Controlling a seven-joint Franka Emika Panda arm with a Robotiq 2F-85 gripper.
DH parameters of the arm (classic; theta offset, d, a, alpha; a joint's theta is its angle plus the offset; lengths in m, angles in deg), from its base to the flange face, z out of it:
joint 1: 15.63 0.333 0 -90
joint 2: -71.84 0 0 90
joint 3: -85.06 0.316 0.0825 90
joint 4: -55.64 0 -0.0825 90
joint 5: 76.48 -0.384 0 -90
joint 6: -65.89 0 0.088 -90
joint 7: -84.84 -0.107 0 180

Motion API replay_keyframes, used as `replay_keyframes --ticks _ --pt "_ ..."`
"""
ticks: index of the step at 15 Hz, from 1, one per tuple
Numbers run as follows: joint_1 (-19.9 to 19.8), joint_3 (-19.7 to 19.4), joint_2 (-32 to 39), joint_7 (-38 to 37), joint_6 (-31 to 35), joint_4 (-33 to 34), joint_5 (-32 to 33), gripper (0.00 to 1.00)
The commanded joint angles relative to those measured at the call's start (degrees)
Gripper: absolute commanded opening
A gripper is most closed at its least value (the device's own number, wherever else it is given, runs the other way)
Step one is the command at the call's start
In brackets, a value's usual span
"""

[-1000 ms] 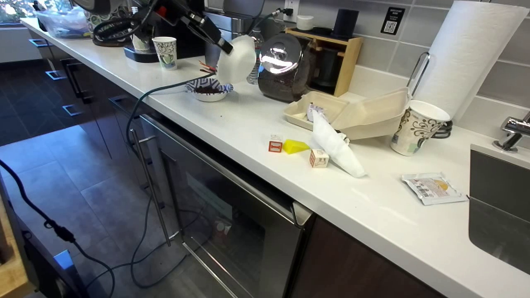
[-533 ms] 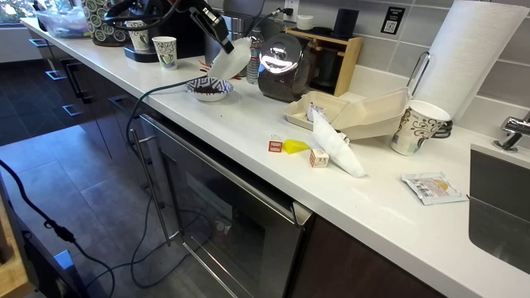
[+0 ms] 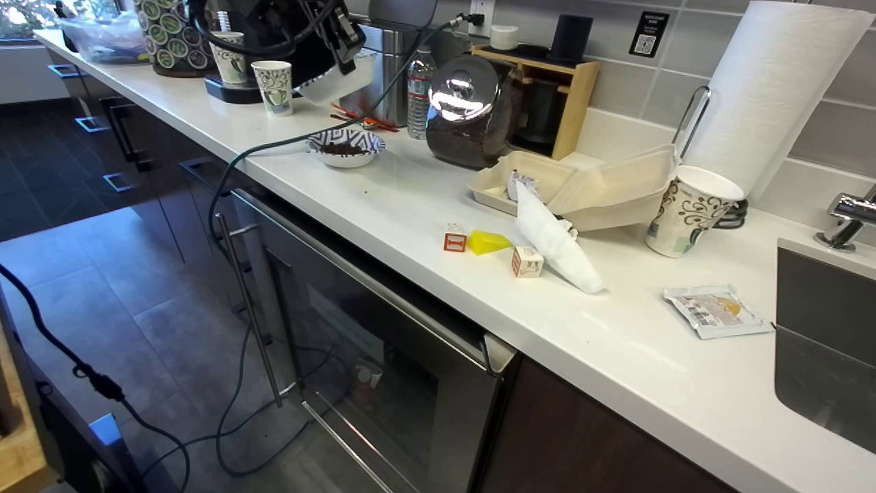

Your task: Pour the contents in the bowl on the right into the bowl on the left.

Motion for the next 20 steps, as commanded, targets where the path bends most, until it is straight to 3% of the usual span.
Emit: replay_keyframes --ticks 1,4,8,15,20 --pt "-3.1 0.4 2.3 -0.7 -16.0 5.6 3.2 0.01" --pt "-3.2 2.2 1.0 -1.2 -23.9 5.2 9.0 0.01" --pt "-0.4 7.4 -1.0 -5.1 -17.8 0.4 12.3 0.01" --pt "3.5 13.5 4.3 -17.2 -23.8 4.0 10.3 0.01" --pt "1.8 13.5 12.0 -22.5 -25.6 9.5 1.2 0.01"
